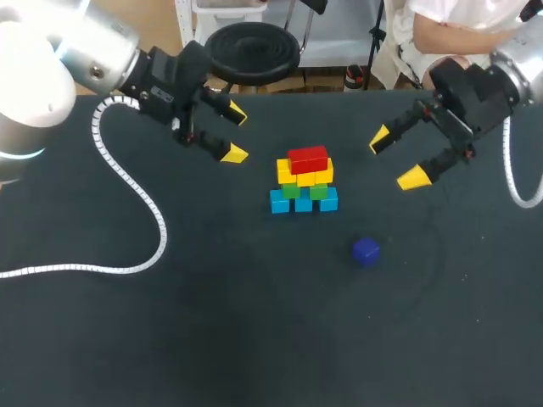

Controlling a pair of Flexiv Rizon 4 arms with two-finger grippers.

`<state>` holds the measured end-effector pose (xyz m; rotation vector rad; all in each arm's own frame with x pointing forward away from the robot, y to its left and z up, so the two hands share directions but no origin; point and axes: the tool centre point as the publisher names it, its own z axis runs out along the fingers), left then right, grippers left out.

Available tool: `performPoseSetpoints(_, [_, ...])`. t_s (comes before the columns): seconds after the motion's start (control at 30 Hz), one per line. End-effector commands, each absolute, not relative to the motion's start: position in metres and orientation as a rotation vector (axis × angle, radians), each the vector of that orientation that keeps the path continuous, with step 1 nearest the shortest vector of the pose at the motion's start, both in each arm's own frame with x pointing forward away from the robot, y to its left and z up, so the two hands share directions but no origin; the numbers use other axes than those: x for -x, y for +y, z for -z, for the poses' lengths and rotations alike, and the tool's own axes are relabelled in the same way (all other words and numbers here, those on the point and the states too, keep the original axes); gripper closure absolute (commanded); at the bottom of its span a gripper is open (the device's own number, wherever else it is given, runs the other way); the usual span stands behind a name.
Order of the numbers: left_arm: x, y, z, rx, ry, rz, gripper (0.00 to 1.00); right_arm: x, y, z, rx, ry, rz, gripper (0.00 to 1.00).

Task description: Place the blue cubes, place green cubes on the blue cubes, place the yellow cubes on the green cubes, then place the red cubes on the yellow cubes, and place purple cube on the red cubes.

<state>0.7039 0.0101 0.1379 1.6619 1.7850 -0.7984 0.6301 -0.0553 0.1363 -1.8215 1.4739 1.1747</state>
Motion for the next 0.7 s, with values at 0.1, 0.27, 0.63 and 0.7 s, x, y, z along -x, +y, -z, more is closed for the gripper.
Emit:
performPoseSetpoints(0.1, [-0.704,0.011,-0.138,-1.662,1.783,0.798,0.0,-0.584,-0.063,-0.131,1.9,1.257,-1.161,0.0])
performPoseSetpoints(0.27, [-0.704,0.011,-0.138,-1.662,1.783,0.798,0.0,-0.57,-0.065,-0.115,1.906,1.238,-1.183,0.0])
performPoseSetpoints(0.63, [-0.704,0.011,-0.138,-1.662,1.783,0.798,0.0,-0.565,-0.062,-0.108,1.855,1.188,-1.205,0.0])
performPoseSetpoints(0.7, [-0.704,0.011,-0.138,-1.662,1.783,0.798,0.0,-0.565,-0.062,-0.108,1.855,1.188,-1.205,0.0])
